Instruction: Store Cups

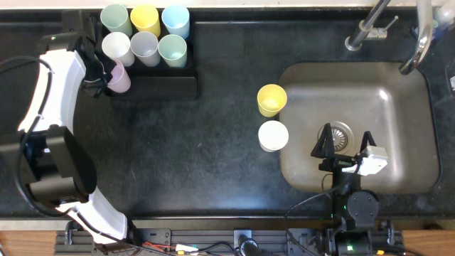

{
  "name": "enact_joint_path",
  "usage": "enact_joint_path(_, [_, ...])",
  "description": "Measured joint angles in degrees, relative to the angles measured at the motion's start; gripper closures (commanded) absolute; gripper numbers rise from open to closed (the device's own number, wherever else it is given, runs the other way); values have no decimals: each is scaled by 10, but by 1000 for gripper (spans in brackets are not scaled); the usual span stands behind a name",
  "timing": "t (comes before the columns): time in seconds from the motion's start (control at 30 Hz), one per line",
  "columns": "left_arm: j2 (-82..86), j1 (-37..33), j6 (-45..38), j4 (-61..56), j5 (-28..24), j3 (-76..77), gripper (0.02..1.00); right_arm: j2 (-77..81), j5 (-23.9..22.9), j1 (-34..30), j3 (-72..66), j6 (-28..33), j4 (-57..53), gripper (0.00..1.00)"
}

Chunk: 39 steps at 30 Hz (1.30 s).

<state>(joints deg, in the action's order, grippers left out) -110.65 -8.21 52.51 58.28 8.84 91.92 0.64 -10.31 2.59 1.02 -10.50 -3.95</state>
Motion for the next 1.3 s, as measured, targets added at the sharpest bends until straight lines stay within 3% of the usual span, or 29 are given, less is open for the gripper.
enact_joint_path(0.03, [0,2,0,0,0,0,928,0,0,0,0,0,0,5])
enact_joint_path(0.07, [0,3,-1,0,2,0,739,0,0,0,0,0,0,5])
enact_joint_path(0.1, [0,4,-2,-1,3,0,478,0,0,0,0,0,0,3])
enact_joint_path(0.13, [0,5,-2,-5,3,0,154,0,0,0,0,0,0,3])
enact_joint_path(0.17, [0,7,-2,-10,3,0,51,0,0,0,0,0,0,3])
enact_joint_path(0.63, [15,17,-1,-7,4,-1,18,0,0,0,0,0,0,3])
enact_joint_path(0.9, [170,42,-2,41,-16,-2,18,0,0,0,0,0,0,3])
enact_joint_path(1.0, [209,101,-16,48,-21,-1,18,0,0,0,0,0,0,3])
enact_joint_path(1.13, [192,237,-28,37,-11,0,18,0,0,0,0,0,0,5])
enact_joint_path(1.3, [116,400,-32,-58,7,0,18,0,0,0,0,0,0,5])
